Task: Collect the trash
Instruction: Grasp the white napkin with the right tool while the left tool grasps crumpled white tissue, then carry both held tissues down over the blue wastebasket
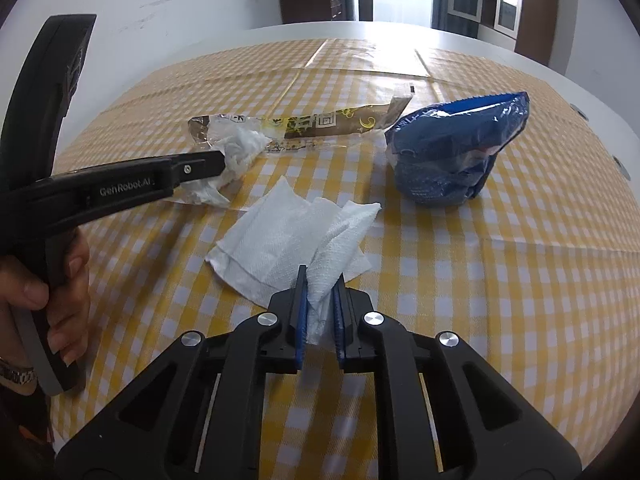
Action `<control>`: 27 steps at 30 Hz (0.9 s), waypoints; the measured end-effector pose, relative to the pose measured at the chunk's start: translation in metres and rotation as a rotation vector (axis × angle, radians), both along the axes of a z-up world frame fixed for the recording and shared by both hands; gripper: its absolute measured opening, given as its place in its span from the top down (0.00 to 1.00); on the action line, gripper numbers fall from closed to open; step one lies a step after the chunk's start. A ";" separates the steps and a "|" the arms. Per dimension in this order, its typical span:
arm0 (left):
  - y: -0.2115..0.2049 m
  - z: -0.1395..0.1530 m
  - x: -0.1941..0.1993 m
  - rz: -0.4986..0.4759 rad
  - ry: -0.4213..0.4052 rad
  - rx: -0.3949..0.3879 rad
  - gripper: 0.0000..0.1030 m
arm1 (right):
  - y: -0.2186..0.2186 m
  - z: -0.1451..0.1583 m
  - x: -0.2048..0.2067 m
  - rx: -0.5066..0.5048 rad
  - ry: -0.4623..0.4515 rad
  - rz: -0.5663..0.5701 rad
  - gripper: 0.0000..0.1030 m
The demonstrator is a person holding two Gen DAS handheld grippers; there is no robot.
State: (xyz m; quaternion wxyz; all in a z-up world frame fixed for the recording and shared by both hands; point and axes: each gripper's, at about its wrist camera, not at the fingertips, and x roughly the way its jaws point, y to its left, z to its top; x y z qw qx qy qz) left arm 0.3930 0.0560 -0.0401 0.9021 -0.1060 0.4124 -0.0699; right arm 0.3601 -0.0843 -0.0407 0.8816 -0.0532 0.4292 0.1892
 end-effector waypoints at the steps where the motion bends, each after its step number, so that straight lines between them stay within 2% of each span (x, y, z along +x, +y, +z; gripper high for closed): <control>1: 0.007 0.001 -0.002 0.022 -0.004 -0.013 0.86 | -0.006 0.002 -0.005 0.008 -0.008 -0.001 0.93; 5: 0.024 0.016 -0.014 0.063 -0.056 -0.074 0.87 | -0.021 0.012 -0.025 0.020 -0.039 -0.010 0.94; 10: 0.008 0.033 -0.034 0.045 -0.086 -0.046 0.87 | -0.040 0.033 -0.064 0.039 -0.095 -0.005 0.94; 13: -0.002 0.051 -0.066 0.029 -0.133 -0.049 0.87 | -0.056 0.043 -0.083 0.035 -0.134 -0.009 0.94; 16: -0.004 0.060 -0.100 0.044 -0.166 -0.053 0.87 | -0.070 0.049 -0.100 0.074 -0.143 -0.012 0.95; 23: -0.002 0.063 -0.191 0.044 -0.231 -0.107 0.87 | -0.069 0.075 -0.151 0.168 -0.203 0.033 0.95; 27: -0.012 0.070 -0.233 0.019 -0.274 -0.102 0.87 | -0.069 0.087 -0.182 0.196 -0.245 0.061 0.95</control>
